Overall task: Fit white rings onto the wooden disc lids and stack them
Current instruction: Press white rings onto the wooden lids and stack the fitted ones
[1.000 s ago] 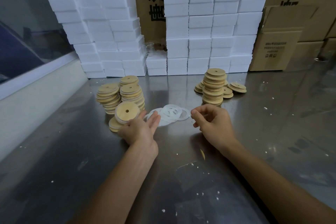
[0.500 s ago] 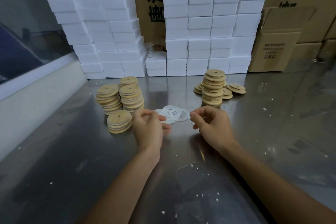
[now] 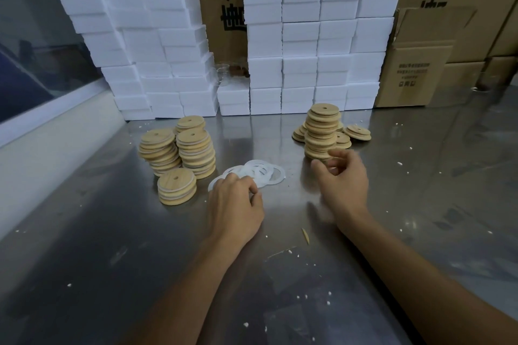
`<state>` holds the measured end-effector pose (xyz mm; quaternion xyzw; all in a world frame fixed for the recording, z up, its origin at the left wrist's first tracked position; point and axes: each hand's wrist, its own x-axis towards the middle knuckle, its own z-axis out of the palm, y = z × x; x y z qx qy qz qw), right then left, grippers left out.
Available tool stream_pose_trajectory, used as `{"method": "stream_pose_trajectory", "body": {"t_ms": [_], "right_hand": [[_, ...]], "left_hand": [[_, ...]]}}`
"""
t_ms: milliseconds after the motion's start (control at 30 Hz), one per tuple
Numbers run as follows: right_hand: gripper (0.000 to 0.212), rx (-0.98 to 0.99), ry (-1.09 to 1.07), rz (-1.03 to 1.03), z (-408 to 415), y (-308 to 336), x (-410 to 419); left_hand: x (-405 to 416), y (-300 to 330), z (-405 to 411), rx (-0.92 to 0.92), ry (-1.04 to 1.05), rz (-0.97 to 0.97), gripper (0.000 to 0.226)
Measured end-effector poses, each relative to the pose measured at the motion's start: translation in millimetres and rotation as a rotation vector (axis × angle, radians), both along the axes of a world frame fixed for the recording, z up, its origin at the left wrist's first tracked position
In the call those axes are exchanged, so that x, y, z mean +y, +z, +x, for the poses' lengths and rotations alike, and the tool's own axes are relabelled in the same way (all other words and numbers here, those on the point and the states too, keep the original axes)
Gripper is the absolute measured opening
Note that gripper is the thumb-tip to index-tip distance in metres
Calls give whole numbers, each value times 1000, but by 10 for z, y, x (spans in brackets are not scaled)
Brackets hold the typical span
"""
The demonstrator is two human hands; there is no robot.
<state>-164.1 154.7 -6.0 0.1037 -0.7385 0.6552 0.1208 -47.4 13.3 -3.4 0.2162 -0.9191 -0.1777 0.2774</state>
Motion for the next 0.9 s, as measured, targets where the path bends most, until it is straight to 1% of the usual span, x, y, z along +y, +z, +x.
{"method": "stream_pose_trajectory", "body": {"t_ms": [133,200,267,333,433,500,600,767,833,900], "right_hand": [[49,36,-108,-24,-143,35,-8],[69,86,-148,9,-210,41,-28],[82,138,-161,57,-273,57,-45],[88,190,-150,105,-353,71,-63],[93,271,-106,207,-473,81,-122],[94,317,-99,267,-538,81,-165],[88,347,-86,270,-610,103,-211],[53,351,-101,233,-674,126,-226],[48,359,-89,249,-673,128,-225],[47,362,-79,249,-674,127,-223]], "left_hand": [[1,-16,18,0,77,-19,11],[-3,-21,26,-16,128,-42,22],[-11,-21,29,-37,173,-51,34],[-16,-24,23,-66,205,-38,39],[-21,-38,14,-122,238,-48,39],[-22,-40,8,-140,246,-56,37],[-26,-38,1,-142,244,-50,37],[-18,-40,-10,-158,251,-60,36],[-11,-30,-10,-162,249,-58,36],[-4,-26,-7,-164,250,-58,36]]}}
